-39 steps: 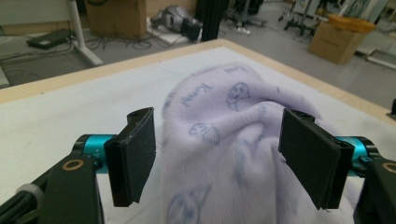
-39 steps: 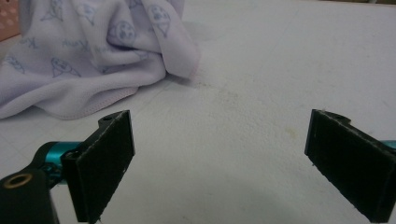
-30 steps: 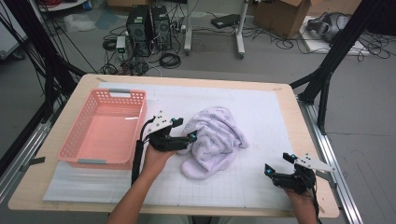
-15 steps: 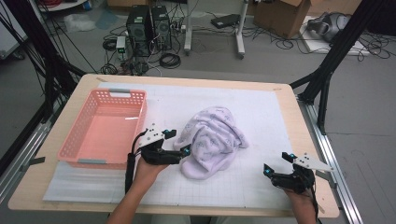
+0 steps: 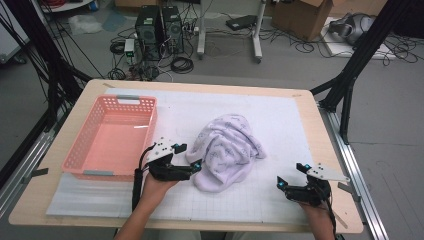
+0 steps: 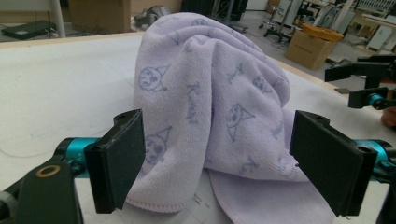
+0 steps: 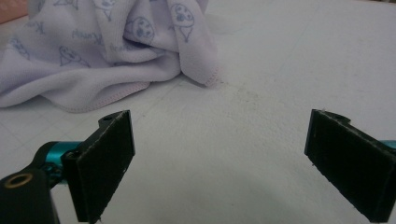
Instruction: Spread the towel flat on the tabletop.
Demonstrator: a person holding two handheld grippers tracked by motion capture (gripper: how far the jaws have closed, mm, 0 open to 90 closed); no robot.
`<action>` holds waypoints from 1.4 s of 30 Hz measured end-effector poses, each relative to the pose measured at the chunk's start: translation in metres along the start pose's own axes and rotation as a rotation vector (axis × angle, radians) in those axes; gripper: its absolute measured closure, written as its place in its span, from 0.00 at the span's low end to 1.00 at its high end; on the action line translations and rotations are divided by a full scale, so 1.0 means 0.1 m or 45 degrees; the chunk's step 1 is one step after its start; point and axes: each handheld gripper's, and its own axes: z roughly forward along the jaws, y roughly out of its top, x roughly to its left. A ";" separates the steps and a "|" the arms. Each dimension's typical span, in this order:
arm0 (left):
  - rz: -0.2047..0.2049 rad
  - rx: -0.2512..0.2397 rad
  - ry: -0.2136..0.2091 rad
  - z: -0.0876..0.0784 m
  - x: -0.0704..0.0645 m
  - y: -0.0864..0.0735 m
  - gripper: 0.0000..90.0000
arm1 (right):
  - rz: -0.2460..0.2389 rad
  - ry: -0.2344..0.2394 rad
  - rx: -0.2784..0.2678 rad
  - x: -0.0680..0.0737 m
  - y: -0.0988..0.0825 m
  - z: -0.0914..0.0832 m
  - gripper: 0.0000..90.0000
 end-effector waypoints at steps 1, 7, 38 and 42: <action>-0.001 0.004 -0.002 0.00 0.00 -0.02 0.21 | -0.008 0.001 0.008 0.01 0.00 0.01 0.08; 0.012 0.039 -0.012 0.00 -0.02 -0.14 0.23 | -0.012 0.047 0.009 0.05 0.02 0.05 0.19; 0.079 0.144 -0.086 0.00 -0.11 -0.27 0.45 | -0.151 0.171 0.301 0.58 0.34 0.72 0.94; 0.061 0.169 -0.093 0.01 -0.11 -0.26 0.44 | -0.133 0.174 0.269 0.51 0.28 0.52 0.94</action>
